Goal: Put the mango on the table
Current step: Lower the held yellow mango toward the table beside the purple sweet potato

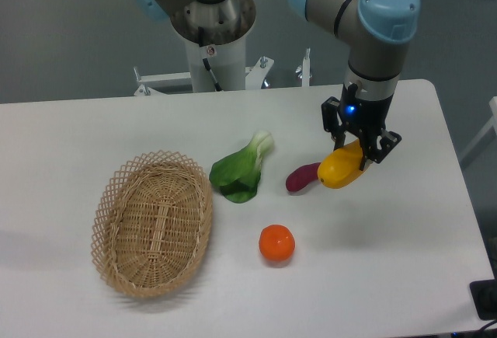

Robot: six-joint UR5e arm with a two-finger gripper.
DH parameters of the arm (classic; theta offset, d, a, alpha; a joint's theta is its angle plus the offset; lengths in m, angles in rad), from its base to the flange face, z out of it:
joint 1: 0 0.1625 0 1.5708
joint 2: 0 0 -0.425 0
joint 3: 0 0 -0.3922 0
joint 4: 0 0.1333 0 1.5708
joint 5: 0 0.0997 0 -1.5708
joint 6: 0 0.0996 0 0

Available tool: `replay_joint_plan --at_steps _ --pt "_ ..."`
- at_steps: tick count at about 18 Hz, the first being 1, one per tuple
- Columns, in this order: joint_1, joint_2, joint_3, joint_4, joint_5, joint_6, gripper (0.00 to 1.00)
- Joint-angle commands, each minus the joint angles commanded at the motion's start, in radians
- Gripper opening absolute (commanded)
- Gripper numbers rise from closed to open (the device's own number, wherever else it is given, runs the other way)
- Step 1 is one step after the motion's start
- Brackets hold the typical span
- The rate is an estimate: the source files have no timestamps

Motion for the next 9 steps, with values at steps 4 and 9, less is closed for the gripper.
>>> replay_joint_plan --at_steps 4,9 --pt "0.002 0.0 -0.005 0.003 -0.002 -0.002 0.56" --pt "0.015 0.0 -0.049 0.014 0.003 0.018 0.56"
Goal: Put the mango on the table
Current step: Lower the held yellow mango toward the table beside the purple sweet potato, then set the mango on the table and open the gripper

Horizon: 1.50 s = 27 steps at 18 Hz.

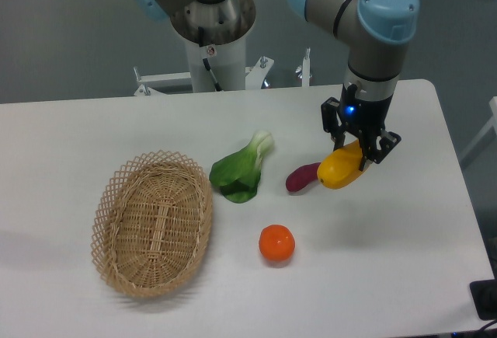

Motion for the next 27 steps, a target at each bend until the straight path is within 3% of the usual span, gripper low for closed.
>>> replay_joint_plan --at_steps 3,11,17,27 --pt "0.031 0.0 -0.049 0.015 0.003 0.096 0.56" --pt "0.123 0.012 -0.262 0.196 0.011 0.347 0.56" --pt "0.187 0.017 -0.328 0.213 0.011 0.525 0.56" --pt "0.213 0.009 -0.384 0.235 0.014 0.558 0.56"
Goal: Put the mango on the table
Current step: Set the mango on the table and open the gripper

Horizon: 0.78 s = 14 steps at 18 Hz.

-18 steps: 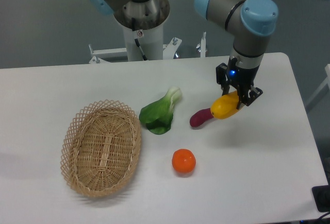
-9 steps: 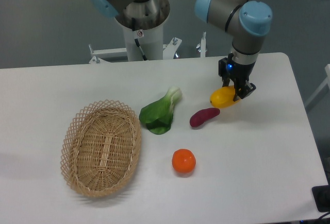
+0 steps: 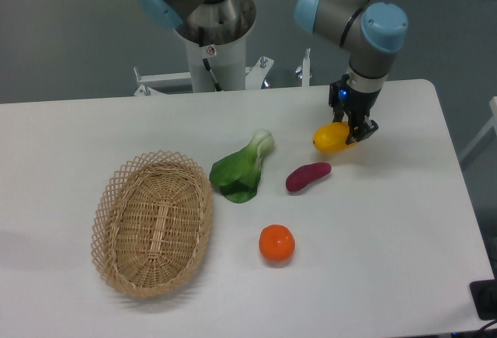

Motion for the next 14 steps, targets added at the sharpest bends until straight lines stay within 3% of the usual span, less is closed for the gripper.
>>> replay_joint_plan --at_steps 12,14 --pt "-0.002 -0.006 -0.02 0.0 0.003 -0.011 0.61" --pt "0.0 -0.006 -0.017 0.002 0.0 -0.012 0.75"
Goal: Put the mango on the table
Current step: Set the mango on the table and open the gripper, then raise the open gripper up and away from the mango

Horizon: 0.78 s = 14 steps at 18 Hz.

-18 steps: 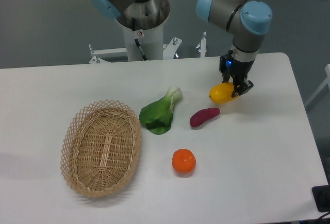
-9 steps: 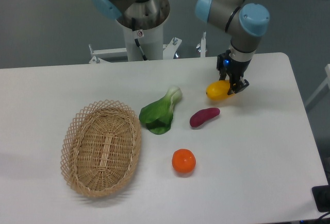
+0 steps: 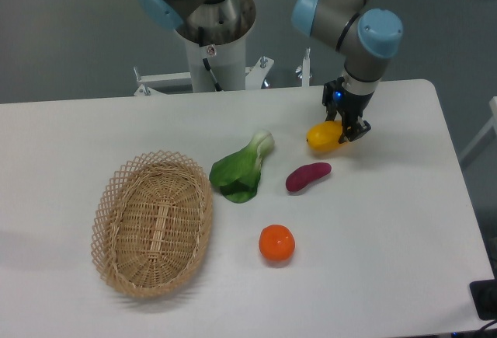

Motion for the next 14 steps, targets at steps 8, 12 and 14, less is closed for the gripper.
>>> replay_joint_plan --at_steps 8,12,14 --pt "-0.006 0.005 0.043 -0.003 -0.003 -0.006 1.0" --pt "-0.012 0.012 0.098 -0.04 -0.003 -0.012 1.0" --pt "-0.017 0.015 0.138 -0.092 -0.005 -0.05 1.0"
